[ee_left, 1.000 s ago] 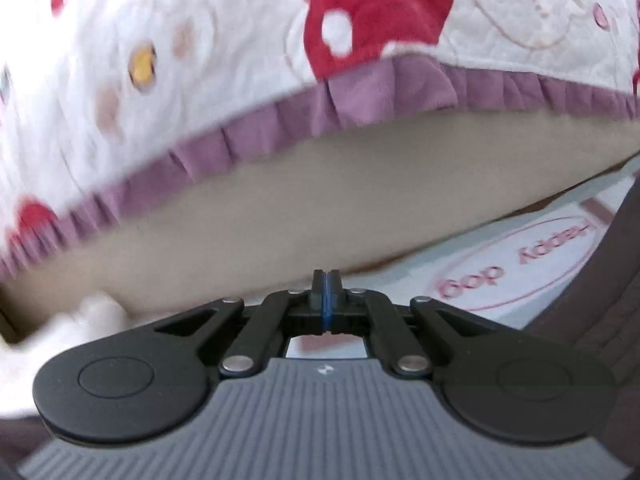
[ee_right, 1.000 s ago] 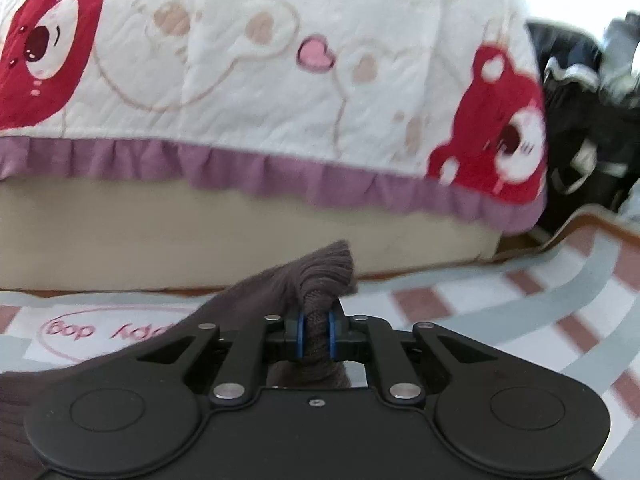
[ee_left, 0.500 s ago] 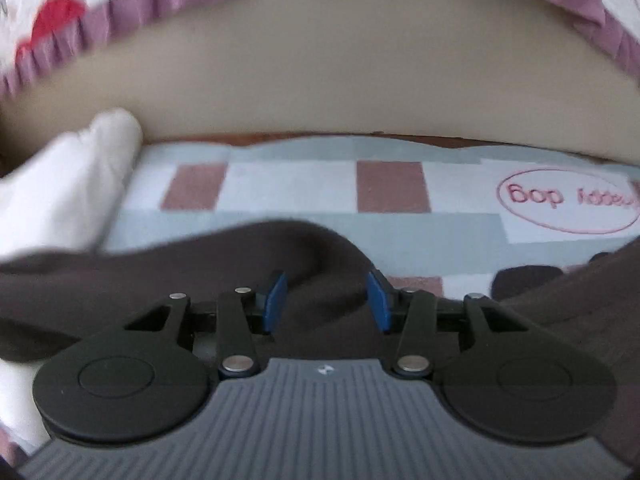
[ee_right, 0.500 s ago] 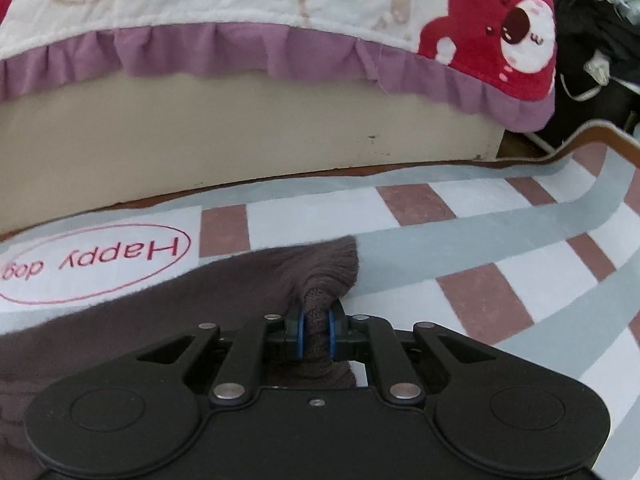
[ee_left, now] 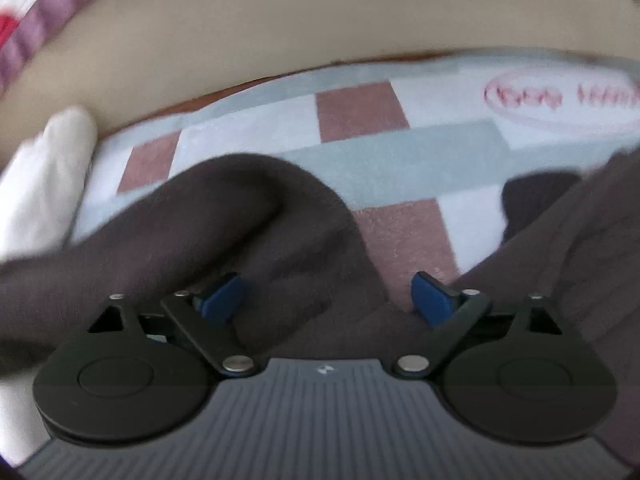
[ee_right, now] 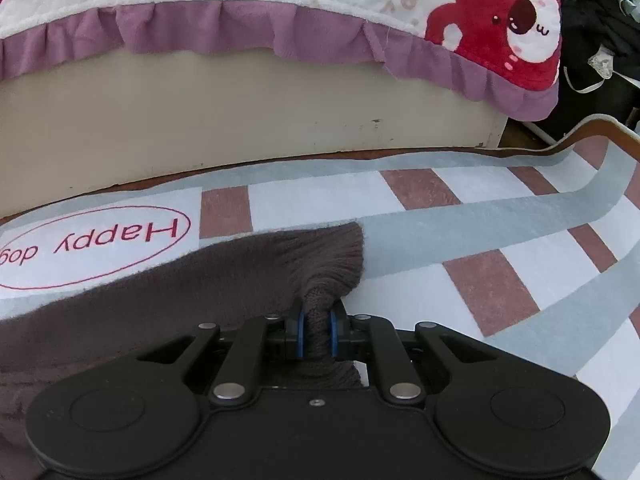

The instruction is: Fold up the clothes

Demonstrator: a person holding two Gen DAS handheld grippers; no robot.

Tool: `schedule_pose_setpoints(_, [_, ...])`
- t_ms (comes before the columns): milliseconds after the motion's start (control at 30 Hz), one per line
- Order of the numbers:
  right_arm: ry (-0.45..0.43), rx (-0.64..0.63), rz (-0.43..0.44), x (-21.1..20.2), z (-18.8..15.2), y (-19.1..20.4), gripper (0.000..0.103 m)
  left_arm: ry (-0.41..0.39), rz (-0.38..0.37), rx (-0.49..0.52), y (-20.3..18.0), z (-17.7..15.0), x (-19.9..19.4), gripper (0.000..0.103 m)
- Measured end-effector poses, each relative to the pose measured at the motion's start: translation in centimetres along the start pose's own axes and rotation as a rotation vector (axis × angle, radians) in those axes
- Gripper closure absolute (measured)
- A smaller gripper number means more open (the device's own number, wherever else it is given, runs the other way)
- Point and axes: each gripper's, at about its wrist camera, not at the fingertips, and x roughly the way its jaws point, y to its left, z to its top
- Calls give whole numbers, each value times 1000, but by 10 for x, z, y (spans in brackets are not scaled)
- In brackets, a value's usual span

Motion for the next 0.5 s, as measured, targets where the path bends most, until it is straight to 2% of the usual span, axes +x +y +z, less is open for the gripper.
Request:
schedule_pose_setpoints(33, [-2,1,3,0,0,0,90,-6,-5,-24,3,4,3,4])
schedule_pose_setpoints(67, [-3,0,6,0,1,-1,90,-11,-9,-48,5,7,5,15])
schedule_pose_setpoints(100, [-2,-3,8,0,1,-1,90,-9,-19,-92,10,12,6,57])
schedule_pose_setpoints(133, [-2,-3,10,0,1,-1,90,-4,-31,-145,17,18,6,77])
schedule_pose_setpoints(167, [-3,-3,11,-1,1,-1,90,-15,-16,-140,19,23,4,95])
schedule_pose_setpoints(267, [-2,4,18,1,-1,-3,90,-94,82,-39,19,39,-9,96])
schedule_pose_setpoints(333, [-15,29,35,-1,-1,-8,90,-211,175,8,24,53,-31,96])
schedule_pose_setpoints(400, [-49,76,66,-6,2,-15,90,-343,213,-33,37,72,-57,96])
schedule_pose_setpoints(500, [-115,137,109,-13,6,-23,90,-443,205,-119,51,97,-75,96])
